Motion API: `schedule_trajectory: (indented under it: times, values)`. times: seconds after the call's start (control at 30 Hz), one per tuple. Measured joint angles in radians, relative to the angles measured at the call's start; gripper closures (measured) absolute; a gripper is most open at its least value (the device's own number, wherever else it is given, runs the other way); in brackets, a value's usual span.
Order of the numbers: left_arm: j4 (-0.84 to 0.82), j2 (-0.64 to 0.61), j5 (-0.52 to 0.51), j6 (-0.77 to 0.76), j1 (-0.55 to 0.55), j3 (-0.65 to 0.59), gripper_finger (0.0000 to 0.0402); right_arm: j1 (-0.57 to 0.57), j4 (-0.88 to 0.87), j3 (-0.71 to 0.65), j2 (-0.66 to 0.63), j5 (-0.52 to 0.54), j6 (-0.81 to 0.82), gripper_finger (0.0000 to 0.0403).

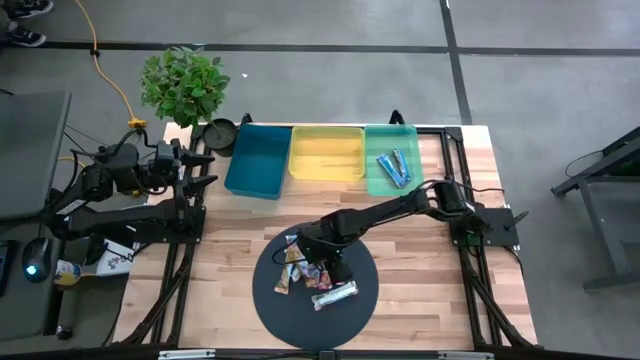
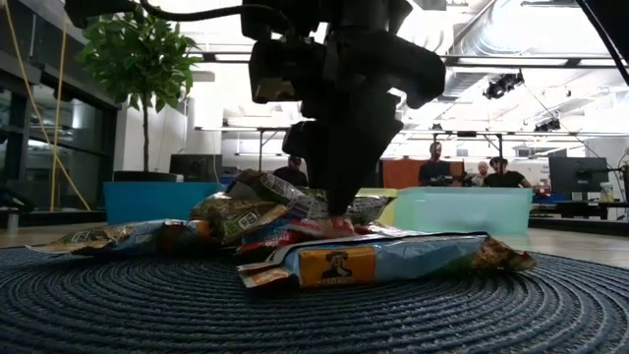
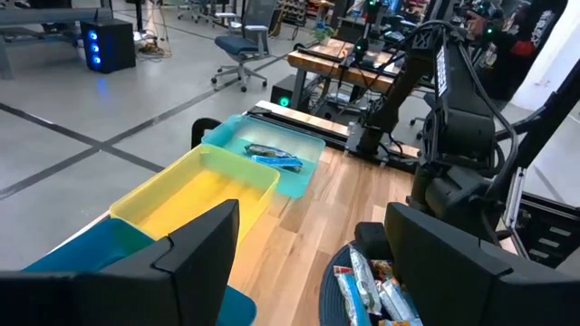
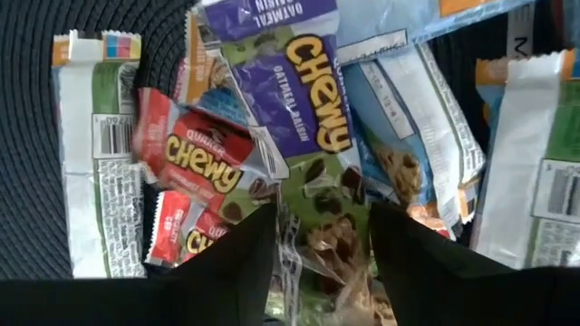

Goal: Pick and place Granola Bars by type
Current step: Put the blue granola bar into the green bin

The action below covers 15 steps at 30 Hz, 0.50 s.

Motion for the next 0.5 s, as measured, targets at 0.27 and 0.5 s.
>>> schedule_trajectory:
  times: [0.27,0.5]
  values:
    - [0.0,0.0,0.0,0.0,0.0,0.0,0.0129,-0.002,0.003,0.0,0.001,0.012,0.024,0.0254]
    - [0.0,0.0,0.0,0.0,0.0,0.0,0.0129,-0.003,-0.002,0.0,0.001,-0.003,0.026,0.031]
